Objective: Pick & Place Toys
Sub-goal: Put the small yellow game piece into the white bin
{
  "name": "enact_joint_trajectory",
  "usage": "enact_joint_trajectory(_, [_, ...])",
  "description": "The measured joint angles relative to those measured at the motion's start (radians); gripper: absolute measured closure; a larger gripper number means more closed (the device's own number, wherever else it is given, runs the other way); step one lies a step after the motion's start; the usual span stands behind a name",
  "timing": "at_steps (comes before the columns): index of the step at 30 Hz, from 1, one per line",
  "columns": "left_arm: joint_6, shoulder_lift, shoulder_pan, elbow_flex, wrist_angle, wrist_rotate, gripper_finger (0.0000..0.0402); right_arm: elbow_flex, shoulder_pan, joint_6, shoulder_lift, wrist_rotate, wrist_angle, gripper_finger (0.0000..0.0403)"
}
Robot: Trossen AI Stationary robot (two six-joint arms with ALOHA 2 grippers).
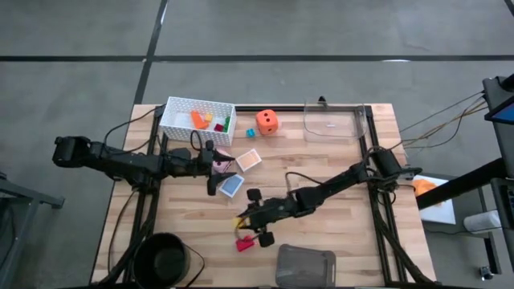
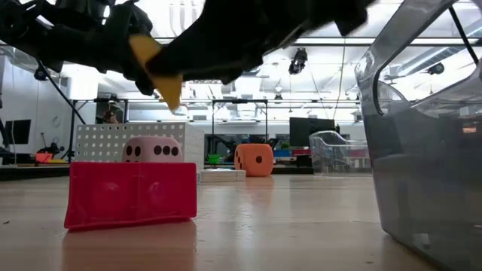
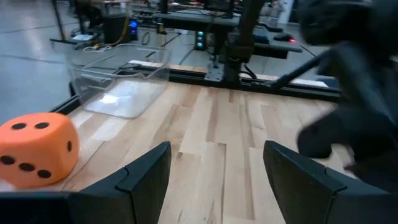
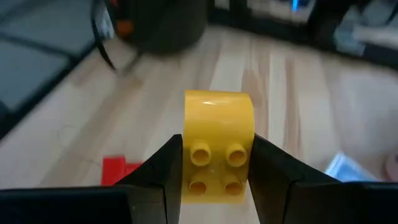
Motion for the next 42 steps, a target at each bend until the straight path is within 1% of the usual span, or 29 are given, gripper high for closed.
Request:
enact_joint_trajectory(3, [0.036, 0.0, -0.002, 0.0, 0.0, 0.054, 0.0142, -0.123, -0.01, -0.017, -0.028, -0.01, 0.22, 0.027])
enact_joint_trajectory(7, [0.066, 0.0, -0.003, 0.0, 0.0, 0.15, 0.0142, -0.247, -0.037, -0.017, -0.077, -0.01, 0.347, 0.027])
enact_joint_trajectory(10, [0.083, 0.002, -0.009, 0.0, 0.01, 0.197, 0.0142, -0.3, -0.063, -0.008, -0.128, -0.01, 0.377, 0.027])
enact_joint_trajectory(13, [0.089, 0.005, -0.019, 0.0, 0.019, 0.227, 0.0142, -0.329, -0.086, -0.008, -0.16, -0.014, 0.371, 0.0271])
enact_joint_trajectory(18, [0.128, 0.016, -0.044, 0.0, 0.032, 0.314, 0.0142, -0.34, -0.13, 0.009, -0.189, -0.137, 0.365, 0.027])
enact_joint_trajectory(23, [0.184, 0.028, -0.075, 0.0, 0.035, 0.319, 0.0142, -0.346, -0.161, 0.018, -0.19, -0.209, 0.36, 0.027])
enact_joint_trajectory(27, [0.198, 0.059, -0.083, 0.0, 0.088, 0.319, 0.0142, -0.346, -0.188, 0.036, -0.19, -0.294, 0.362, 0.027])
enact_joint_trajectory(31, [0.246, 0.106, -0.1, 0.0, 0.147, 0.317, 0.0142, -0.34, -0.216, 0.065, -0.19, -0.367, 0.339, 0.027])
enact_joint_trajectory(35, [0.315, 0.162, -0.144, 0.009, 0.184, 0.304, 0.0142, -0.325, -0.237, 0.099, -0.19, -0.412, 0.261, 0.027])
enact_joint_trajectory(36, [0.334, 0.178, -0.162, 0.02, 0.183, 0.281, 0.0142, -0.323, -0.241, 0.109, -0.19, -0.419, 0.244, 0.027])
enact_joint_trajectory(38, [0.385, 0.214, -0.201, 0.049, 0.161, 0.203, 0.0142, -0.318, -0.247, 0.126, -0.19, -0.434, 0.219, 0.027])
enact_joint_trajectory(42, [0.484, 0.3, -0.27, 0.142, 0.011, -0.005, 0.0142, -0.311, -0.257, 0.159, -0.19, -0.472, 0.194, 0.027])
